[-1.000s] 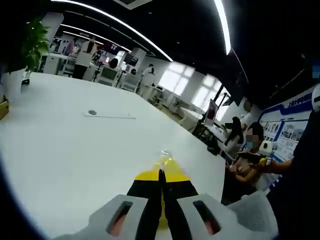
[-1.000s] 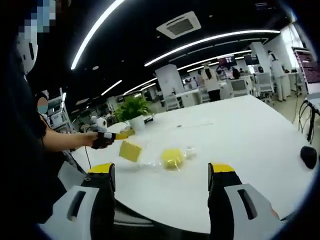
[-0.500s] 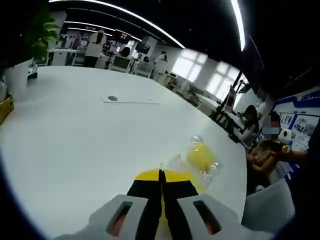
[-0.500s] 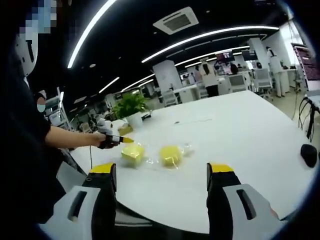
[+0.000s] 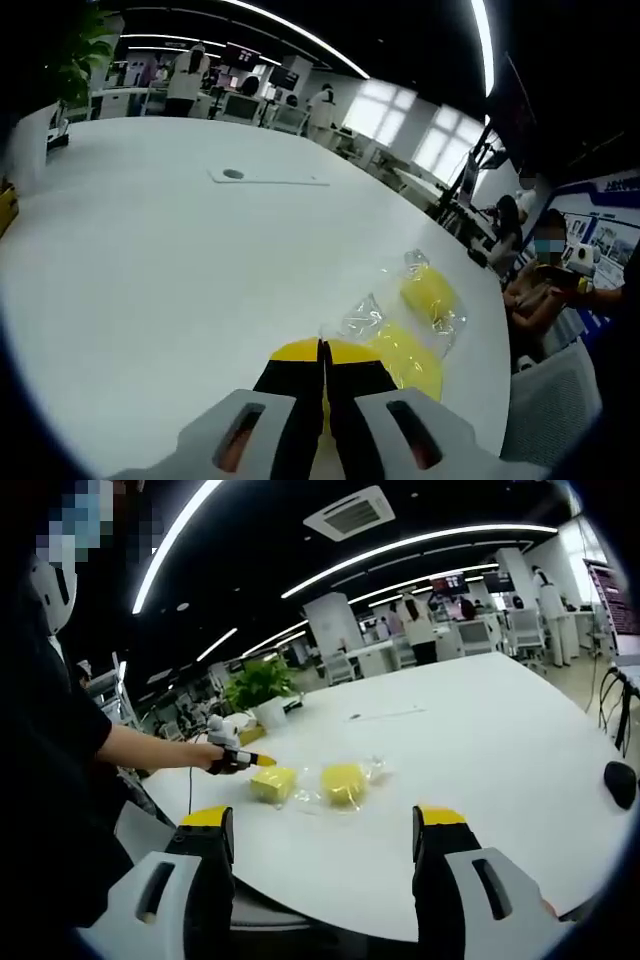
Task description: Compare the silicone blocks by pressing each to a similar depth, holding the contact briefly, and releasing to observe deformation and rebound differences across the visible hardness samples.
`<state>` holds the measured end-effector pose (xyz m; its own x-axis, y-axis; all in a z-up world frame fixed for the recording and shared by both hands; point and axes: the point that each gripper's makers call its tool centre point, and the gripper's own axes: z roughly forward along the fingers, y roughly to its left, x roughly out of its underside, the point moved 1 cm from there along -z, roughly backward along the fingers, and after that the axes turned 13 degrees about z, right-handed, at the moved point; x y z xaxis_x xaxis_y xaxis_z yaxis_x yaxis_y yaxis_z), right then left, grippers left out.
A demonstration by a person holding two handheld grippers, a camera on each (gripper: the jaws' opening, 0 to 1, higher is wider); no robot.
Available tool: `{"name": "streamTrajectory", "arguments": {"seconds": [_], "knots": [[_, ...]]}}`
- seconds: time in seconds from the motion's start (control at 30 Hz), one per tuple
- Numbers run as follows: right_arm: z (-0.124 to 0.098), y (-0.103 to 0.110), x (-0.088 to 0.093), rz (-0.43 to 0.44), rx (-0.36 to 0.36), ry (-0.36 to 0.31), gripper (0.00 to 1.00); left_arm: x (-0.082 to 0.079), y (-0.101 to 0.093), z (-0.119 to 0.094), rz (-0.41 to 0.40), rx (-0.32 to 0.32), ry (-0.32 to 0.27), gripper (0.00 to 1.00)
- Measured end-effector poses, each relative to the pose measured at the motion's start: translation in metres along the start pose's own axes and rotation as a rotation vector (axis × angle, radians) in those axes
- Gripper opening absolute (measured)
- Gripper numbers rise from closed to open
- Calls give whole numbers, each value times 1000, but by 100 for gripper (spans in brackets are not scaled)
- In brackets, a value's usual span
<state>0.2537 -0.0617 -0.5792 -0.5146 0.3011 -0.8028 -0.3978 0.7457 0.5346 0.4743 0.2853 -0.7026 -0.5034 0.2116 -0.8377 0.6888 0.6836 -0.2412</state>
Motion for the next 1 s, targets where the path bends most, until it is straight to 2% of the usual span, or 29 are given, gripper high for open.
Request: {"name": "streamTrajectory", "arguments": {"seconds": [0.07, 0.17, 0.27, 0.4, 0.47, 0.57, 0.67, 1.0], "knots": [[1, 1, 0, 1, -3, 3, 66, 1, 0, 0, -20, 8, 14, 0], [0, 2, 2, -2, -9, 15, 64, -1, -2, 1, 0, 18, 24, 0], [0, 2, 2, -4, -9, 17, 67, 0, 2, 1, -10, 4, 31, 7], [0, 2, 0, 0, -11, 10, 67, -9, 5, -2, -46, -29, -13, 9], [0, 5, -2, -2, -18, 7, 67, -17, 5, -7, -53, -46, -37, 14], [2, 6, -3, -16, -25, 9, 67, -27, -2, -17, -13, -48, -64, 16], [4, 8, -5, -18, -40, 3, 67, -35, -13, -26, 15, -34, -99, 23], [7, 15, -5, -40, -69, -2, 66, -57, -32, -57, 147, -86, -147, 38]]}}
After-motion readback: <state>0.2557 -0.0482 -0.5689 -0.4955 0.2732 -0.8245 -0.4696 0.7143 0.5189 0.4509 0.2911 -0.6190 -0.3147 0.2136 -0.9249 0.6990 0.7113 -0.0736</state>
